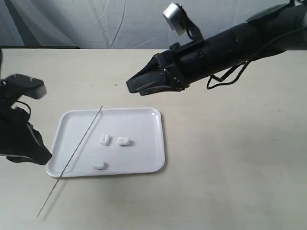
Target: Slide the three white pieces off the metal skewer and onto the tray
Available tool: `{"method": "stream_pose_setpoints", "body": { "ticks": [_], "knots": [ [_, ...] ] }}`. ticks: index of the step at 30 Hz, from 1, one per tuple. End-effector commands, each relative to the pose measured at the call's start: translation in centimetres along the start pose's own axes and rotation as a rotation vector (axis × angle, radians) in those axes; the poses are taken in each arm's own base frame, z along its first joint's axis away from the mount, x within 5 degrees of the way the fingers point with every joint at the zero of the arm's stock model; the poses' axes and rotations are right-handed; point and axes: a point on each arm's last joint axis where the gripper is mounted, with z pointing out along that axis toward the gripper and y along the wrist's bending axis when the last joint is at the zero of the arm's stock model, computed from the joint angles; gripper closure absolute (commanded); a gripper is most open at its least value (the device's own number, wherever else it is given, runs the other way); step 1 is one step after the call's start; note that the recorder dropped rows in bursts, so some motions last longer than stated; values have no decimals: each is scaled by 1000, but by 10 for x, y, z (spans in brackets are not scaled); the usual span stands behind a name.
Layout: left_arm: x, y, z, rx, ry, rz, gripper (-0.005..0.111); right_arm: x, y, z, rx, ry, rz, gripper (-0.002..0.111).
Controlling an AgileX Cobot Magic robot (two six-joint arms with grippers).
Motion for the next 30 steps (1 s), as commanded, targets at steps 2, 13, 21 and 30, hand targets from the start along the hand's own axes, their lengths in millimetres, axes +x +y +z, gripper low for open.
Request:
{"method": "stream_pose_setpoints", "body": {
  "ticks": [2, 13, 21, 30],
  "knots": [
    [26, -37, -84, -114, -410, 187, 79, 3, 70, -36, -24, -85, -230, 57],
    [157, -97, -173, -379, -1347, 259, 79, 160, 155, -91, 356, -610, -512, 57],
    [167, -87, -128, -266, -1332, 131, 79, 246, 176, -103, 336, -850, -558, 57],
    [166, -86, -126, -252, -1338, 109, 79, 266, 164, -102, 469, -752, -499, 57]
  ]
}}
